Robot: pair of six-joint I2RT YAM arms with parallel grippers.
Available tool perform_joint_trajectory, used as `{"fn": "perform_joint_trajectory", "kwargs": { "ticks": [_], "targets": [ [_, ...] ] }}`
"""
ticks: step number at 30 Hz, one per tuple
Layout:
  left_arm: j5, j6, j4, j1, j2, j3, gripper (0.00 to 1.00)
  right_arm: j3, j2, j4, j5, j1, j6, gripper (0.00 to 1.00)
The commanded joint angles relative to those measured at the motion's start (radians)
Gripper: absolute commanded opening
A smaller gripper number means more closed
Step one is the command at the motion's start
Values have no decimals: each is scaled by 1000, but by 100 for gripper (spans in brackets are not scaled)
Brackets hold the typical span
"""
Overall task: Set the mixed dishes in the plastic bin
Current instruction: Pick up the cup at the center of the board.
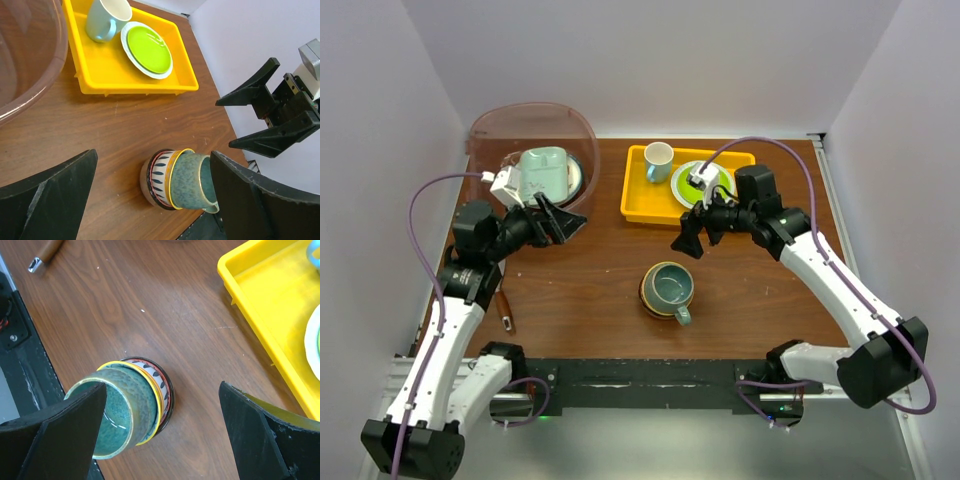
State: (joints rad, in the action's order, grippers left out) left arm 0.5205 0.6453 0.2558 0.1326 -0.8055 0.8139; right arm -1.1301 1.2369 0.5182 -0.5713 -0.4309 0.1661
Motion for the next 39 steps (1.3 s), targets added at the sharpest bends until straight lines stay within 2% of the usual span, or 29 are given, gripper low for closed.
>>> {"fn": "perform_joint_trajectory", "kwargs": {
  "ticks": [1, 14, 26, 31, 33, 39],
  "targets": [
    [-16, 28, -49, 19, 11, -4, 100, -31, 1, 28, -12, 3, 58, 98],
    [-25, 21, -93, 79, -14, -10, 100, -40, 42, 49, 44, 3, 67, 98],
    [-42, 10, -113, 130, -43, -15, 100, -42, 82, 55, 50, 4, 69, 89],
    [-42, 5, -113, 140, -46, -13, 100, -141, 200, 205, -15, 3, 114, 78],
    [-43, 5, -107, 144, -43, -15, 100, -166, 219, 264, -39, 1, 145, 76],
    [-50, 4, -99, 148, -32, -19, 100, -180, 187, 276, -45, 1, 179, 77]
  ]
}}
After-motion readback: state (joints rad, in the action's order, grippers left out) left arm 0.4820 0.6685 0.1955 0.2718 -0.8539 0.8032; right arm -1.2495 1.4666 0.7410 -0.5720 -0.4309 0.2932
